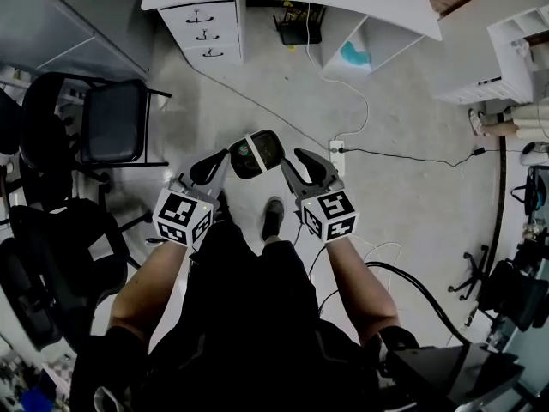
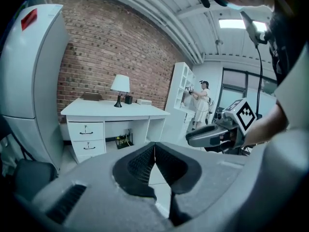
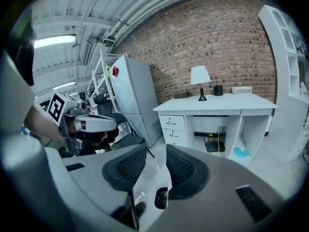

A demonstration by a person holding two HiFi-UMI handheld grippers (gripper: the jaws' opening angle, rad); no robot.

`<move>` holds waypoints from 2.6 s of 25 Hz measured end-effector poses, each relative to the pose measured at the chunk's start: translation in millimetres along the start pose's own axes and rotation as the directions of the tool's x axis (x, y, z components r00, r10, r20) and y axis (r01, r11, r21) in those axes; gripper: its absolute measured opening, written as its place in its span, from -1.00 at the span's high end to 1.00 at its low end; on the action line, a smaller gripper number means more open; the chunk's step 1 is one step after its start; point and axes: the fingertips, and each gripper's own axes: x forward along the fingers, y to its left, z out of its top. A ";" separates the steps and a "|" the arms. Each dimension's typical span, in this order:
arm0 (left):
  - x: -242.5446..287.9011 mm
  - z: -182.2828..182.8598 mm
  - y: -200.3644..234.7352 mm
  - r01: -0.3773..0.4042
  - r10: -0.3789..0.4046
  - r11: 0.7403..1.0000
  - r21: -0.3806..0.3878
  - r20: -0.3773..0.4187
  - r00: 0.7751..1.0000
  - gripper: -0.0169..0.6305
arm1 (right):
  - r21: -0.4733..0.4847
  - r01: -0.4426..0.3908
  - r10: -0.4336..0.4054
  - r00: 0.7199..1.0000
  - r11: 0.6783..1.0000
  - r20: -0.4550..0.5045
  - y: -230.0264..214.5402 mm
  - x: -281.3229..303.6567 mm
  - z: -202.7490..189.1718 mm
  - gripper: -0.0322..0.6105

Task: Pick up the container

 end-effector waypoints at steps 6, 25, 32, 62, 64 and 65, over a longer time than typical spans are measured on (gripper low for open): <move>31.2 -58.6 21.1 -0.002 -0.008 0.996 -0.092 -0.109 0.994 0.91 | 0.012 -0.001 0.002 0.997 1.000 -0.074 -6.9 35.9 -45.4 0.55; 102.8 -201.1 81.9 -0.057 -0.006 0.977 -0.206 -0.295 0.956 0.91 | 0.027 -0.005 0.013 0.956 1.000 -0.294 -19.5 143.2 -196.6 0.47; 118.9 -267.8 86.7 -0.048 -0.036 0.974 -0.220 -0.361 0.932 0.91 | 0.009 -0.052 0.052 0.923 0.999 -0.381 -24.3 185.3 -251.4 0.45; 193.8 -423.7 134.8 -0.123 -0.061 0.932 -0.341 -0.483 0.874 0.91 | -0.011 0.022 -0.025 0.843 1.000 -0.538 -57.2 288.0 -419.0 0.38; 198.4 -429.1 138.3 -0.136 -0.056 0.927 -0.349 -0.488 0.871 0.91 | -0.007 0.034 -0.033 0.843 0.999 -0.536 -61.6 292.7 -422.5 0.38; 199.1 -430.7 138.7 -0.135 -0.059 0.926 -0.353 -0.489 0.871 0.91 | -0.003 0.037 -0.033 0.843 0.999 -0.537 -62.1 295.1 -424.6 0.38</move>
